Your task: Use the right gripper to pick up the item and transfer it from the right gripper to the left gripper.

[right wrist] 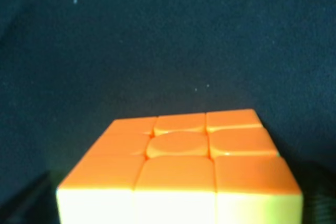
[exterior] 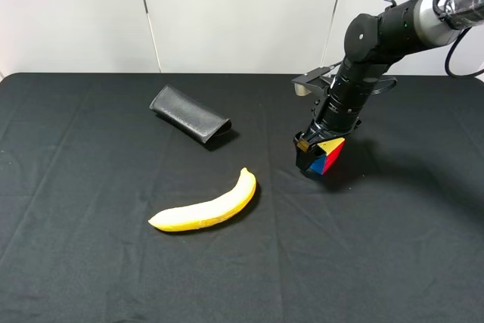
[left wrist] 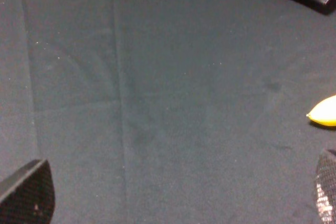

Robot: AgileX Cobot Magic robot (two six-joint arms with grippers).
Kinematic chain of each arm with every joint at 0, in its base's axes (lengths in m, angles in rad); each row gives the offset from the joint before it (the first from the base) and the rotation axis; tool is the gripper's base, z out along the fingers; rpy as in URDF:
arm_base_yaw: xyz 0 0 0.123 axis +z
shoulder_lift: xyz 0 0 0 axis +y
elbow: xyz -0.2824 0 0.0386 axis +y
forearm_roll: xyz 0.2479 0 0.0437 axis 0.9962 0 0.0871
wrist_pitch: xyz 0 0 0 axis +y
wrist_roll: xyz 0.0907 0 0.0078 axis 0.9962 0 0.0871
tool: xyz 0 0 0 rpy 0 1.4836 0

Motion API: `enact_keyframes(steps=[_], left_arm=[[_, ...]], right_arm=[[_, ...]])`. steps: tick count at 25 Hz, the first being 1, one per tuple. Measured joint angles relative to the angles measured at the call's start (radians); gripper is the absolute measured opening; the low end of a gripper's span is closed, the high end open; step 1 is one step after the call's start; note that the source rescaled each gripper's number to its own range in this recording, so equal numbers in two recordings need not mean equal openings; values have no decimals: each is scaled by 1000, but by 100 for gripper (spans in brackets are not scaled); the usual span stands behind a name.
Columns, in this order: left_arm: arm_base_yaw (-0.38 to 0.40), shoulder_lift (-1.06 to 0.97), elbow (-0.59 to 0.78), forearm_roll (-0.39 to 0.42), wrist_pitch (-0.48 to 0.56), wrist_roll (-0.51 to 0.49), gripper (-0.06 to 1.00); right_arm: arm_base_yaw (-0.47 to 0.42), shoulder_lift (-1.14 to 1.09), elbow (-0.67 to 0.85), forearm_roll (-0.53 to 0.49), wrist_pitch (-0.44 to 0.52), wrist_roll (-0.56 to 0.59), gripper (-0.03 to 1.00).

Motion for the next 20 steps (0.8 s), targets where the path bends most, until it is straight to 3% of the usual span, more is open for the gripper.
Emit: enact_keyframes(steps=[1,2,3,10,20], left_arm=[[0,0,0,0,0,0,96],[0,0,0,0,0,0,96],[0,0,0,0,0,0,96],[0,0,0,0,0,0,96],[0,0,0,0,0,0,96]], right_arm=[[0,0,0,0,0,0,62],[0,0,0,0,0,0,16],[0,0,-1,1,0,0,1],[0,0,-2,0,5,0,0],[0,-80,-4,2,86,12,0]])
